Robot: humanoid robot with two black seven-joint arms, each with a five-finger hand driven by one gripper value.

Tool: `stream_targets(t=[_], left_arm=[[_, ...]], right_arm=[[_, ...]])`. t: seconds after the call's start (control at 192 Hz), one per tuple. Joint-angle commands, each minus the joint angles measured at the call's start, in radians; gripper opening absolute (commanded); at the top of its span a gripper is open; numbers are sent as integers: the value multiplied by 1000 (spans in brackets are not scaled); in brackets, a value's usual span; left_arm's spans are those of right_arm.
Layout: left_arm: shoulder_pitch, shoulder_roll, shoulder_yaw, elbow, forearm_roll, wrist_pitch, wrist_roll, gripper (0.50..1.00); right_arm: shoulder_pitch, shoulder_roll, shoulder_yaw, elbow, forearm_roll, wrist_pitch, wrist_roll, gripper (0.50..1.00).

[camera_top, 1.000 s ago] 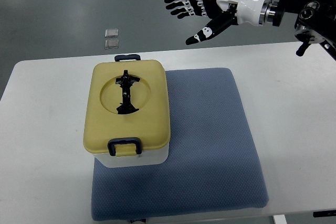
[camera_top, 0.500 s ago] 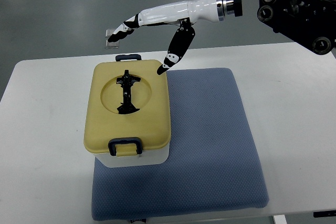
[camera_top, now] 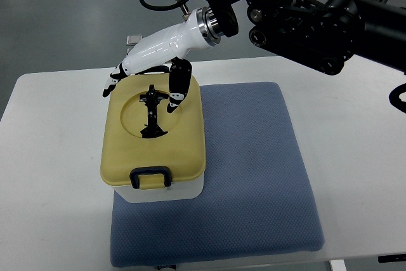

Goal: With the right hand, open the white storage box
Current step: 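Reach the right hand over the yellow lid toward its black handle, then lower the right hand and close its fingers around the black lid handle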

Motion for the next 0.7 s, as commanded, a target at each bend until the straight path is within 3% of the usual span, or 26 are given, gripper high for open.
stream_targets(t=[0.0, 0.255, 0.693], left_arm=[[0, 0, 0, 0, 0, -1, 0, 1000], [0, 0, 1, 0, 0, 0, 0, 1000], [0, 0, 1, 0, 0, -1, 0, 1000]], right_arm=[[2, 17, -3, -11, -26, -8, -4, 924], [-1, 36, -54, -34, -60, -94, -5, 921], [-10, 37, -57, -43, -83, -112, -7, 907]])
